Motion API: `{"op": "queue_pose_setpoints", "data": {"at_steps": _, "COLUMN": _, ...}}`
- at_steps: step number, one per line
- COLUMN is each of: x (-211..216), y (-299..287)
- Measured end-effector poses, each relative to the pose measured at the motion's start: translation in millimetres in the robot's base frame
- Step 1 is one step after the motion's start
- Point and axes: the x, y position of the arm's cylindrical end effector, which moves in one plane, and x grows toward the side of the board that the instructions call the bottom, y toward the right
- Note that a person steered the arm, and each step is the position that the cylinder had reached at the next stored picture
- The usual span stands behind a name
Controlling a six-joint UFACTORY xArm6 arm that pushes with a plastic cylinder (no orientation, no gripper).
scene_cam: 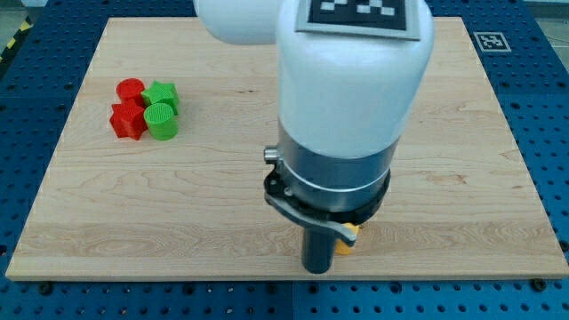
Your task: Move the blue triangle parallel to the top of the blue cube
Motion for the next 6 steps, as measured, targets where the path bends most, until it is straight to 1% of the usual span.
{"op": "queue_pose_setpoints", "data": {"at_steps": 2, "x": -4.7, "y": 12.5}}
{"op": "queue_pose_setpoints", "data": {"at_steps": 3, "x": 5.0, "y": 12.3}}
{"op": "queue_pose_setpoints", "data": {"at_steps": 4, "x": 5.5, "y": 7.4}}
{"op": "queue_pose_setpoints", "data": {"at_steps": 5, "x": 3.2, "y": -28.0}}
{"op": "queue_pose_setpoints", "data": {"at_steps": 6, "x": -38.4, "y": -64.8}}
